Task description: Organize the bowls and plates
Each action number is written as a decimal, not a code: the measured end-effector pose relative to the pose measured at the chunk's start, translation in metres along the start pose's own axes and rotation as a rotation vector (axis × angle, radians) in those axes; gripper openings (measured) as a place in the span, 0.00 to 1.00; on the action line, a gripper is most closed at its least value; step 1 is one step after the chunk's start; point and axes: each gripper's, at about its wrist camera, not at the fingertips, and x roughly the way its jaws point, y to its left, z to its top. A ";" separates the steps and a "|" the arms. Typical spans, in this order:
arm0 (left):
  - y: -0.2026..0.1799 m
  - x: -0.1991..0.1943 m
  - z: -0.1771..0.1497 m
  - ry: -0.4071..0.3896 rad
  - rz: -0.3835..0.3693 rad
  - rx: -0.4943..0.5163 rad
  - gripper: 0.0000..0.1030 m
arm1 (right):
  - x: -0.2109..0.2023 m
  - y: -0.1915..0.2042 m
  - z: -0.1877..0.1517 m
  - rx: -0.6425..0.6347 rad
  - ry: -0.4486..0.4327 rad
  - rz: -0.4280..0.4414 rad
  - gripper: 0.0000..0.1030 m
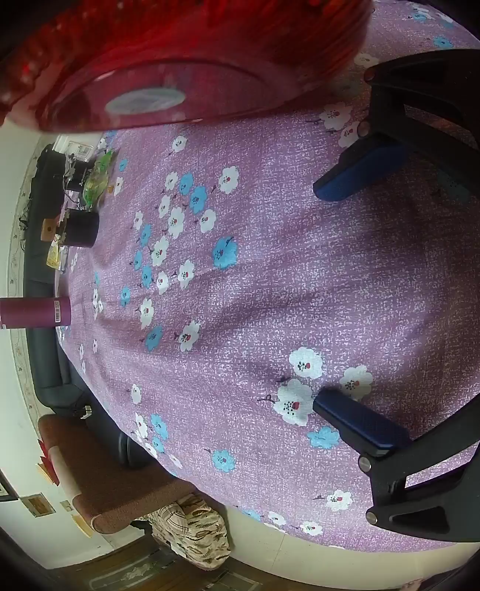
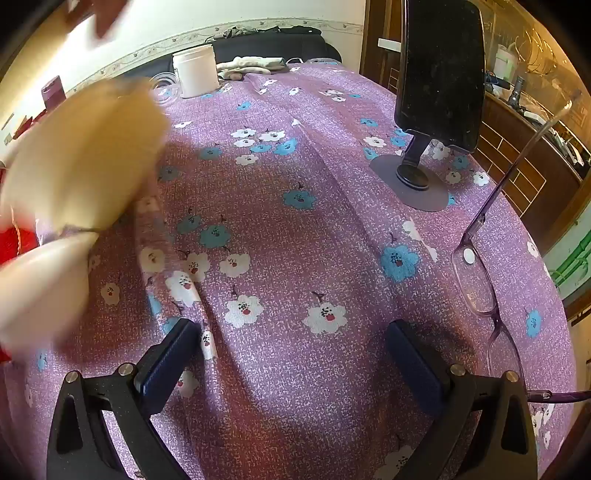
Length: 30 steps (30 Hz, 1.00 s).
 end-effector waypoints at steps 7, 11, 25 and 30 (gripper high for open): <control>0.000 0.000 0.000 0.001 -0.001 -0.001 1.00 | -0.001 0.002 0.000 0.000 -0.001 -0.001 0.99; 0.000 0.000 0.000 0.001 -0.001 0.000 1.00 | -0.002 0.003 0.000 0.000 -0.001 0.000 0.99; 0.000 0.000 0.000 0.001 -0.001 0.000 1.00 | 0.000 -0.001 0.000 0.011 0.000 -0.003 0.99; 0.001 0.000 0.000 0.000 -0.009 -0.005 1.00 | -0.001 0.000 -0.001 0.010 0.000 -0.003 0.99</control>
